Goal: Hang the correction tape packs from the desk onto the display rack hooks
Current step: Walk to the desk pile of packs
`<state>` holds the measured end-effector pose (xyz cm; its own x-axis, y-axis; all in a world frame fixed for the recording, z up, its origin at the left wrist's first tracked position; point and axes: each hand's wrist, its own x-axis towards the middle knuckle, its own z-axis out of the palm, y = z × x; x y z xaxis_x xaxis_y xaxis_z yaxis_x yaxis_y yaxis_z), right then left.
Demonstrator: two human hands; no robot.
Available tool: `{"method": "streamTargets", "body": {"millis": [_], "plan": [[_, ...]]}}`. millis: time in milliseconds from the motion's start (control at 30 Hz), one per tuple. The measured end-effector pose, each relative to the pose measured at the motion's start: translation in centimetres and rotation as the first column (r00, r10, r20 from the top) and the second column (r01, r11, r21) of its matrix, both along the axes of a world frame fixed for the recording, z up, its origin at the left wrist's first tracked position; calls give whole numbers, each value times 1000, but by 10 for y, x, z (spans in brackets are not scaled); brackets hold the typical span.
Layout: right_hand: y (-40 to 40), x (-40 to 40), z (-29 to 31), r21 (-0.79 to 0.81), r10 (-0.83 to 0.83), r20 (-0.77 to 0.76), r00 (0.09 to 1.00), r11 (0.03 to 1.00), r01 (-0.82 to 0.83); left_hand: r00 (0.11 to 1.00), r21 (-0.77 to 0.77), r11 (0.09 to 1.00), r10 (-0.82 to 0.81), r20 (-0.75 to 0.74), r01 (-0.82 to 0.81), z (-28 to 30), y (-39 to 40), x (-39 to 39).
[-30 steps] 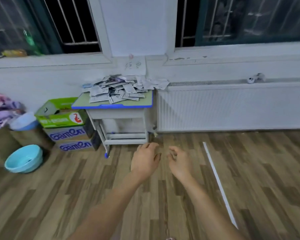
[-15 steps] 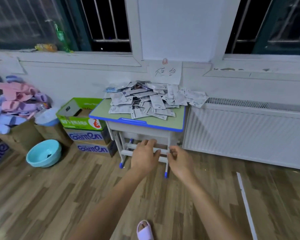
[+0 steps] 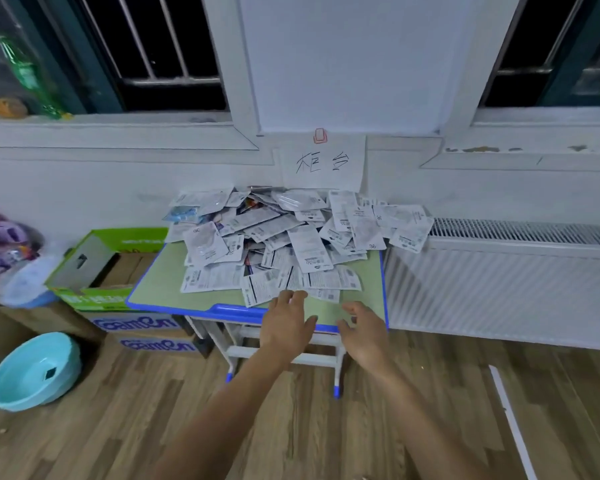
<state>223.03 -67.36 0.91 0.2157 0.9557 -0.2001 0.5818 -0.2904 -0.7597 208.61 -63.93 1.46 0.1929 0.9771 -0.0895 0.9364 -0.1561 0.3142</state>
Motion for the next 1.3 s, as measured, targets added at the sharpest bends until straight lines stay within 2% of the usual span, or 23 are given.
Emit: {"method": "streamTargets", "body": {"millis": [267,400,500,667,833,933,1067,1267,1300], "plan": [[104,25,-40,-187,-130,-86,988,976,112,996,-25,998,49,-78,-51,-33,108,24],[140,32,-60,-297,-212,-108,971,939,172,976,28,999,-22,-215,28,-50,153,28],[152,33,-73,-371,-268,-144,952,907,199,935,5,995,-90,-343,97,-61,180,30],[164,38,-89,-350,-336,-180,924,900,259,891,-40,981,-192,-412,192,-72,208,27],[173,34,-91,-306,-418,-256,872,890,337,906,-34,973,-223,-359,227,-74,208,21],[173,32,-90,-291,-518,-364,774,853,434,938,25,972,-218,-268,233,-70,204,17],[167,29,-84,-337,-620,-485,617,783,522,968,305,919,-236,-80,249,-56,199,15],[133,28,-67,-209,-614,-587,527,744,634,938,513,843,-296,183,166,-30,198,23],[124,25,-62,-211,-610,-622,491,734,645,920,542,825,-324,223,159,-24,195,25]]}}
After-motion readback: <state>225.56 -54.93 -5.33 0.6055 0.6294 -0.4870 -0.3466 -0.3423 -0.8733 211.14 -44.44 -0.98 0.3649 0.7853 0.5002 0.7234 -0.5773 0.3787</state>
